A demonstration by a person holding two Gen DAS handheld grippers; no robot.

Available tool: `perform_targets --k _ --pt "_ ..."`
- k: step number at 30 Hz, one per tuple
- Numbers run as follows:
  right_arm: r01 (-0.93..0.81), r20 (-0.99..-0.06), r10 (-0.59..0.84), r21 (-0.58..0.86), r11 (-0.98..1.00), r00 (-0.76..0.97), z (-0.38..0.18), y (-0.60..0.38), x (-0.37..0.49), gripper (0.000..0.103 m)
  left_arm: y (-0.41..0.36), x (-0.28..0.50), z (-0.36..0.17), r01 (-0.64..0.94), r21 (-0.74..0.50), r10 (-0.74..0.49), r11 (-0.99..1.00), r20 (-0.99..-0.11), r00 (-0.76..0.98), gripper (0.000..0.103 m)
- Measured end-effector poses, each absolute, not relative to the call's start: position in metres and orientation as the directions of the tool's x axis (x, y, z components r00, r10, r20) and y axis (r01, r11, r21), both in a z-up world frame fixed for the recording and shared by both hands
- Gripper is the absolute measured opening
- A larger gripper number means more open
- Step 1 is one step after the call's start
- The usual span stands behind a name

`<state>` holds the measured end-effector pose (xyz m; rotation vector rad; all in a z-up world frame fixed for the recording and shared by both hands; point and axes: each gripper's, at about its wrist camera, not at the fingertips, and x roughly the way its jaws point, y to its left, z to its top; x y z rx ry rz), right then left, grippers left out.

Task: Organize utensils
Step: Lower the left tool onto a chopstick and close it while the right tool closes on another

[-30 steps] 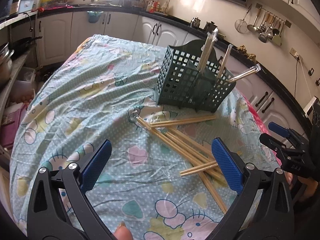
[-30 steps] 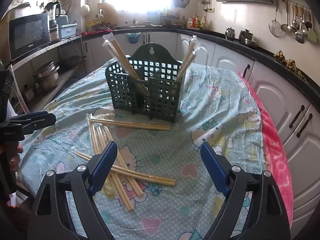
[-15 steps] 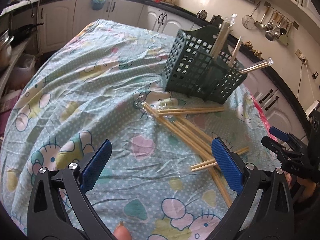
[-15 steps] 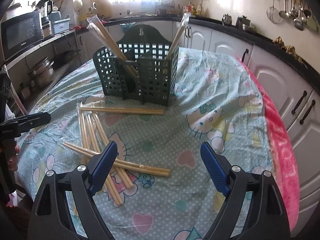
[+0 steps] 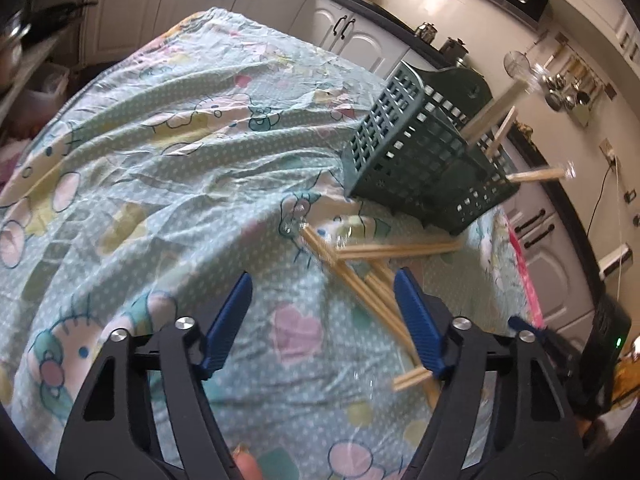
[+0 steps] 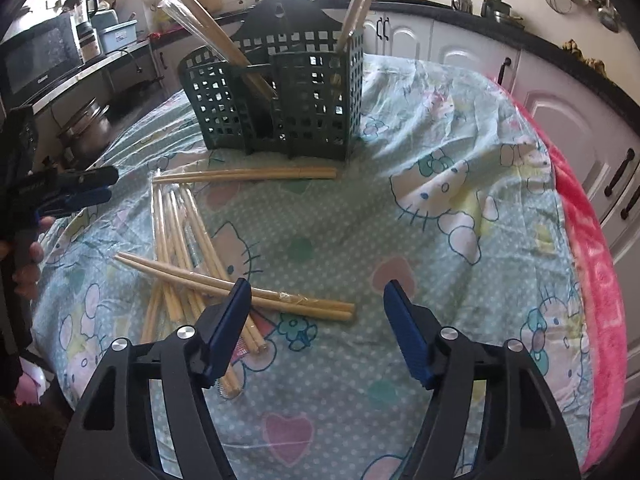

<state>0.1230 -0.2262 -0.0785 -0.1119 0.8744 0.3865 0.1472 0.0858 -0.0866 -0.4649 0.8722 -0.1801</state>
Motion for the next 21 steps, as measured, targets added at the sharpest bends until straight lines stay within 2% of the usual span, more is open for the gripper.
perform_targets --k 3,7,12,15,21 --pt "-0.369 -0.771 0.297 0.087 0.925 0.564 -0.080 -0.231 0.124 0.060 0.089 0.160 -0.090 -0.049 -0.513 -0.377 0.857 -0.689 0.619 0.053" --pt "-0.360 -0.781 0.312 0.120 0.925 0.541 -0.085 -0.237 0.126 0.056 0.090 0.176 -0.097 -0.071 -0.543 -0.403 0.837 -0.699 0.591 0.050" --pt "-0.346 -0.790 0.331 0.161 0.924 0.516 -0.093 -0.241 0.131 0.051 0.092 0.190 -0.105 -0.088 -0.566 -0.427 0.819 -0.705 0.566 0.033" --pt "-0.345 -0.786 0.350 0.186 0.920 0.510 -0.096 -0.244 0.133 0.051 0.092 0.193 -0.109 -0.090 -0.566 -0.428 0.819 -0.708 0.562 0.032" --pt "-0.344 -0.779 0.376 0.219 0.913 0.501 -0.098 -0.249 0.137 0.041 0.093 0.198 -0.114 -0.100 -0.563 -0.421 0.820 -0.714 0.559 0.022"
